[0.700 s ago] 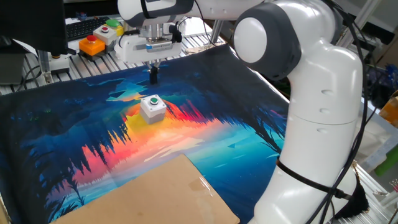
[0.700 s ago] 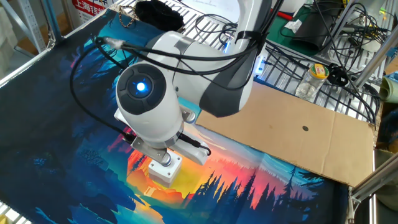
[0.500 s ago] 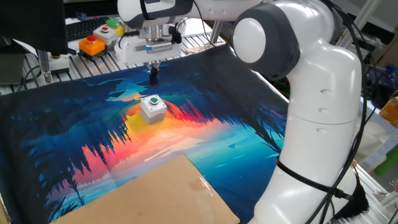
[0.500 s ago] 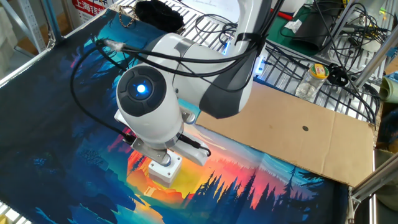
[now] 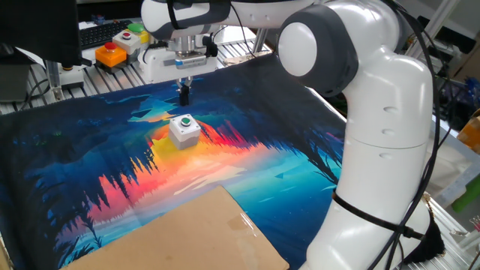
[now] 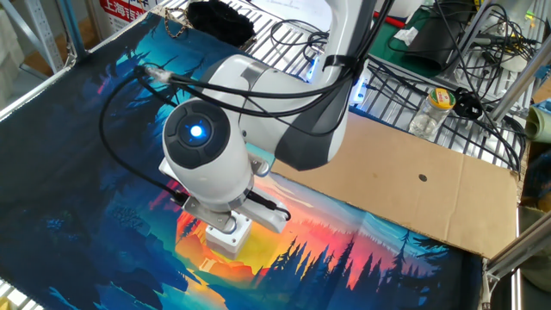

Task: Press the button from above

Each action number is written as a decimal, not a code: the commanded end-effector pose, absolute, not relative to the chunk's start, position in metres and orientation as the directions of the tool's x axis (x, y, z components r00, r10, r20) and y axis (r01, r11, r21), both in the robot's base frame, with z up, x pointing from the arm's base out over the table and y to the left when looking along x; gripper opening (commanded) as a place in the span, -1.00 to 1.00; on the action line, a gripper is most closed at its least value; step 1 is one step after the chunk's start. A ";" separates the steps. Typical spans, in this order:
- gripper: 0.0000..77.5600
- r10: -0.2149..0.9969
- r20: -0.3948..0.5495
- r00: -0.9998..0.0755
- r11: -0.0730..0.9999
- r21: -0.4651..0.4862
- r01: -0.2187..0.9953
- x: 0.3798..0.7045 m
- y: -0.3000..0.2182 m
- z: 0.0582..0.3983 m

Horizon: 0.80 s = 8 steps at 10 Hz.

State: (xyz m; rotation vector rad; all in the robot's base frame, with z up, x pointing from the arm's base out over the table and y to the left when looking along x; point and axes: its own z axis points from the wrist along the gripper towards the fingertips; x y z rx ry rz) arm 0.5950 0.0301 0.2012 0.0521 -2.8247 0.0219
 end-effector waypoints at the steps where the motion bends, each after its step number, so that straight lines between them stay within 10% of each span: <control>1: -1.00 -0.039 0.308 -0.951 0.999 -0.020 -0.048 0.596 0.029 0.198; 8: -1.00 -0.032 0.306 -0.952 0.999 -0.027 -0.042 0.596 0.027 0.193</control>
